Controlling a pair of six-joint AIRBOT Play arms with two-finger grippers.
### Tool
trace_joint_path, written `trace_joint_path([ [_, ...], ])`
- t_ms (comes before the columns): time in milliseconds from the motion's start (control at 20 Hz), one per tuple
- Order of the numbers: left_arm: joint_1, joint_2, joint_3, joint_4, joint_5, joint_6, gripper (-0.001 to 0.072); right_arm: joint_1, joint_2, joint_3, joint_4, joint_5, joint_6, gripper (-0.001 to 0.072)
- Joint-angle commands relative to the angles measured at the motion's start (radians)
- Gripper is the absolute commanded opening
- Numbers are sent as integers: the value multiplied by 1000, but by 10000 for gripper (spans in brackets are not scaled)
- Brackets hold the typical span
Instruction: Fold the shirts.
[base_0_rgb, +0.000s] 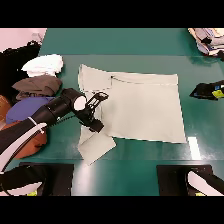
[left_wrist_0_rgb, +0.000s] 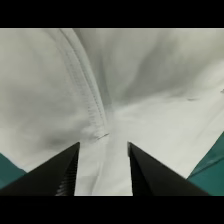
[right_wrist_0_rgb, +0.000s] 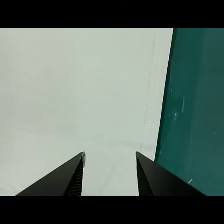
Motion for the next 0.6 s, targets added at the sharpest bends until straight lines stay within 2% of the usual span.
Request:
trace_joint_path([
  [0, -18, -1, -4, 56, 8, -14, 386, 0, 39, -46, 1, -11, 0, 375],
  [50, -18, -1, -4, 67, 6, -13, 392, 0, 39, -45, 3, -11, 0, 375],
  [100, -18, -1, -4, 68, 3, -13, 606, 0, 38, -45, 2, -11, 0, 375],
  [150, -18, 0, -4, 72, 3, -13, 709, 0, 38, -45, 3, -11, 0, 375],
  [550, -18, -39, -5, 77, 3, -30, 707, 0, 37, -45, 3, -13, 1, 375],
])
